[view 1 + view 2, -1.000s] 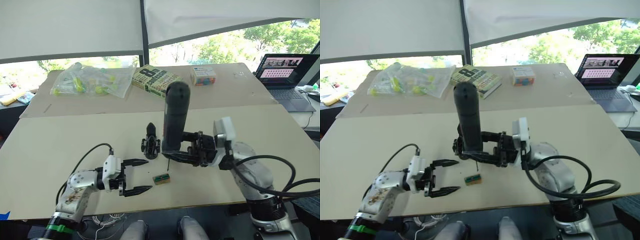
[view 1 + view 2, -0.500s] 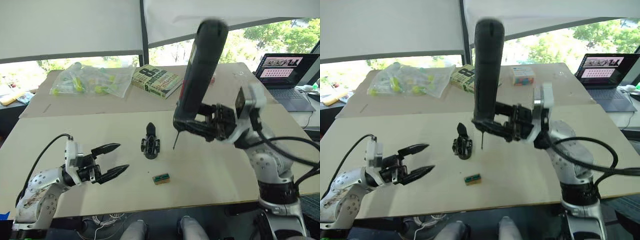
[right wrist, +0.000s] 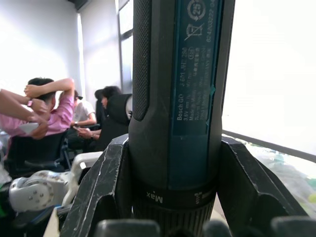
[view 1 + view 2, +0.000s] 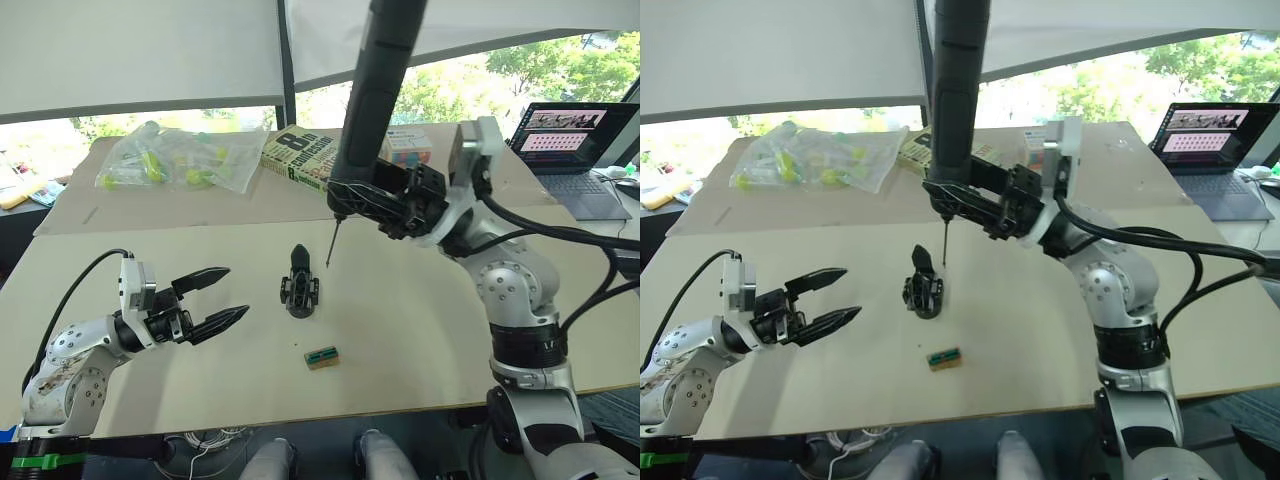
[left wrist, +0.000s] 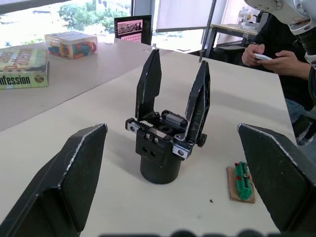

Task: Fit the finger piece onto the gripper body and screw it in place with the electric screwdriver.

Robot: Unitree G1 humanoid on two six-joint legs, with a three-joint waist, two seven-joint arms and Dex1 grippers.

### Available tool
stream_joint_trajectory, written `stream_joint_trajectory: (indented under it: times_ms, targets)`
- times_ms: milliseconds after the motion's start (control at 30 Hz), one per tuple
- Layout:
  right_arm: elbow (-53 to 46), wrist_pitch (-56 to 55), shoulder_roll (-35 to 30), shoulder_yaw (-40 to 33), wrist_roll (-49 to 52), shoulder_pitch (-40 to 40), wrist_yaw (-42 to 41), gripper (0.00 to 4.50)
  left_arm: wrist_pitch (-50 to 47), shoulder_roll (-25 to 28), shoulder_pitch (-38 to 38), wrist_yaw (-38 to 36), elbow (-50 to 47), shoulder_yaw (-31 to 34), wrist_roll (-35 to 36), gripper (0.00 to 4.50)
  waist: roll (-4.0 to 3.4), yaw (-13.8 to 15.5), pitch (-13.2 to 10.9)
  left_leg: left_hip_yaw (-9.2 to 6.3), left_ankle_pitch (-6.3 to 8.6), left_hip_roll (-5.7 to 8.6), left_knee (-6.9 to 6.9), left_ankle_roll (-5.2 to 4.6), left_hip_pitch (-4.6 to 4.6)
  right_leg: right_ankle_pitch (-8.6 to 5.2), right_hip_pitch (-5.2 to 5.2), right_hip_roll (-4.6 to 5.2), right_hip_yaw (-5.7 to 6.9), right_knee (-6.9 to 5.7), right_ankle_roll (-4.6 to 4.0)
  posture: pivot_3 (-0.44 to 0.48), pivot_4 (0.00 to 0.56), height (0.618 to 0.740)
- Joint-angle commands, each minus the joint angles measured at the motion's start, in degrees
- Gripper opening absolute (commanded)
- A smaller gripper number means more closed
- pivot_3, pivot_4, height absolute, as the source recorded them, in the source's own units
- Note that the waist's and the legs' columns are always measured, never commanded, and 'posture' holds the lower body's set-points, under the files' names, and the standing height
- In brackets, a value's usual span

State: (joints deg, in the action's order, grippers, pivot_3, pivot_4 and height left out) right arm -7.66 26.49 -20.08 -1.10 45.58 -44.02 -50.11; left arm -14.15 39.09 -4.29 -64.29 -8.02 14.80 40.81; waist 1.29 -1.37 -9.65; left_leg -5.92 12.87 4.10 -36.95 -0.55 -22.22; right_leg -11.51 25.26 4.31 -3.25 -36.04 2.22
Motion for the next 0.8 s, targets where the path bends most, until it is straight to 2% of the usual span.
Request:
stream_joint_trajectory:
  times_ms: [33,300,800]
  targets:
    - [-1.3,-0.38,1.58,0.07,-0.18,-2.72,0.4,1.95,-0.06,-0.11,-0.46,-0.05,-0.74,0.46,-0.07,4.5,0.0,-0.05,0.0,0.0,0.0,-0.01,0.02,0.0,-0.01,0.0,0.01,-0.01,0.01,0.0,0.0,0.0,0.15,0.74]
    - [-0.69,-1.2,5.3,3.3,-2.87,-3.45,-0.4,1.95,-0.27,-0.2,-0.23,0.66,-0.1,-2.71,-3.87,4.5,0.0,-0.06,0.0,0.0,0.01,0.01,0.01,0.01,-0.01,0.0,0.0,0.01,0.03,0.02,0.0,0.0,0.15,0.74]
    - [4.32,-5.92,11.0,6.68,-10.43,-3.38,-2.27,1.95,1.0,-4.91,0.17,3.26,-1.52,-4.74,-7.17,4.5,0.0,-0.93,0.0,0.0,0.01,0.01,0.01,0.02,-0.01,0.01,0.02,0.02,0.05,-0.01,-0.01,0.0,0.15,0.74]
